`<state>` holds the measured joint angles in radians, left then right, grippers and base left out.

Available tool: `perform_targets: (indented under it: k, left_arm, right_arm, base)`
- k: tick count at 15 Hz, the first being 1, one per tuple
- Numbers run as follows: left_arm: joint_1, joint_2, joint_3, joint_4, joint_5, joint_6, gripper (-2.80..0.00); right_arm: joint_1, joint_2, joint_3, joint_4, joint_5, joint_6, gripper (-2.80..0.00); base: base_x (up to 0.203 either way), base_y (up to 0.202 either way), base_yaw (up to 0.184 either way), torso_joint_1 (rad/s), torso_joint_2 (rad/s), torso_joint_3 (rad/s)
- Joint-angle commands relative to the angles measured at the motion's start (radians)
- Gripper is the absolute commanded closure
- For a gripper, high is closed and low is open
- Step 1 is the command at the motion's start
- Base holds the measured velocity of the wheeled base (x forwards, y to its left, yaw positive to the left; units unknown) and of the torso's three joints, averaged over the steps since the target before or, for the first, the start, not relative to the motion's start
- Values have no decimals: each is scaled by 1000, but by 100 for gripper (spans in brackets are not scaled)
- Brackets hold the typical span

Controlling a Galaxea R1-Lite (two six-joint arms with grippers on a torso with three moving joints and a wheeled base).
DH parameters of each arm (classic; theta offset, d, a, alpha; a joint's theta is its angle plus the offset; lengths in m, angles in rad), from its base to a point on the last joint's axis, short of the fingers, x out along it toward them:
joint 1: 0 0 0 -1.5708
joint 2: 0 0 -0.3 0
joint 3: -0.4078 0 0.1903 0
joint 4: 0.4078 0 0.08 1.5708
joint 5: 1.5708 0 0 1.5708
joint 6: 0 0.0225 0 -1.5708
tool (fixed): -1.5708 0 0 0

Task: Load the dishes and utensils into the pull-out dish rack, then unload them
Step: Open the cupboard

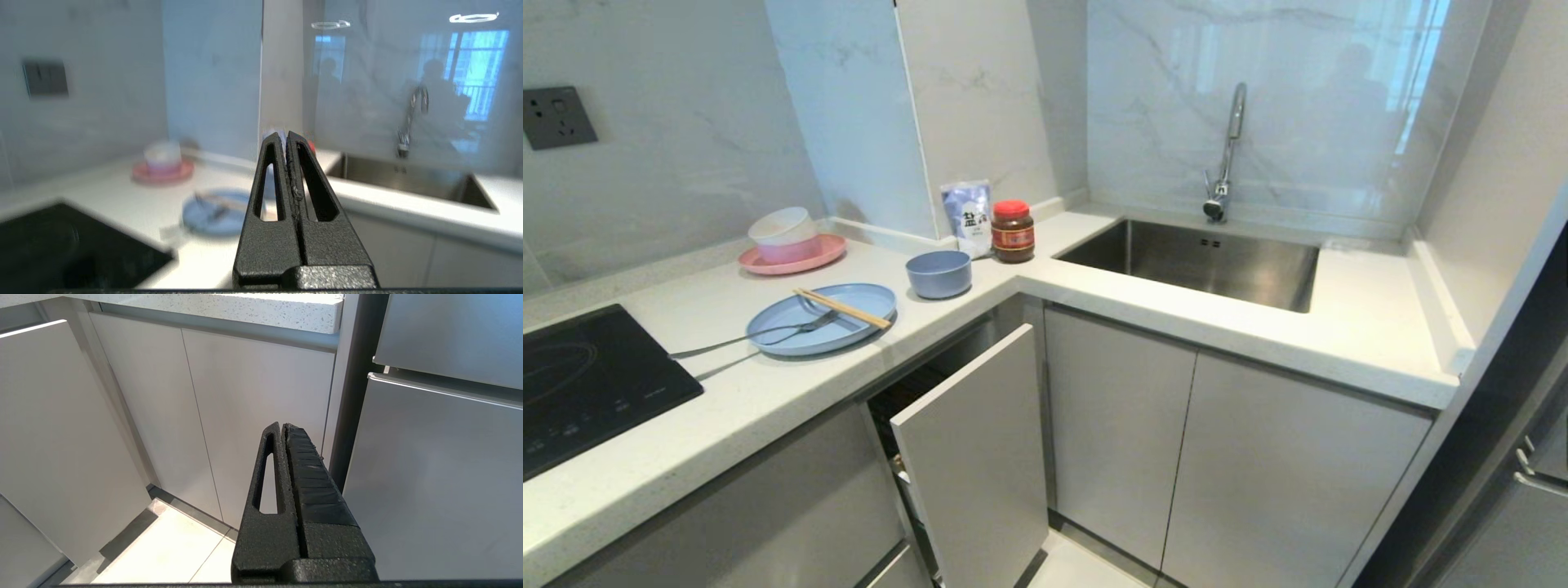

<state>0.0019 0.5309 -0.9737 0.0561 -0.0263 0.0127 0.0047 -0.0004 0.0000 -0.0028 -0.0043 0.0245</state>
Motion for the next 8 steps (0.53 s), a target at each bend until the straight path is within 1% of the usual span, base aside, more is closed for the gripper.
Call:
perform_targets:
  k: [1, 2, 4, 5, 7, 8]
  left_arm:
    - [-7, 324, -213, 10, 0, 7, 0]
    - [-12, 412, -268, 16, 1, 5, 0]
    - [-32, 550, -317, 24, 1, -9, 0]
    - [-54, 624, -332, 26, 0, -8, 0]
    - [-114, 757, -347, 39, 7, 15, 0]
    - [-129, 836, -357, 55, 21, 29, 0]
  right_arm:
    - [1, -3, 2, 0, 0, 0, 0]
    - [1, -4, 2, 0, 0, 0, 0]
    - [0, -4, 2, 0, 0, 0, 0]
    - [1, -4, 2, 0, 0, 0, 0]
    - [1, -4, 2, 0, 0, 0, 0]
    - [1, -3, 2, 0, 0, 0, 0]
  base:
    - [0, 0, 0, 0, 0, 0]
    - [0, 0, 0, 0, 0, 0]
    - [0, 0, 0, 0, 0, 0]
    - [0, 0, 0, 0, 0, 0]
    - [0, 0, 0, 0, 0, 0]
    - [0, 0, 0, 0, 0, 0]
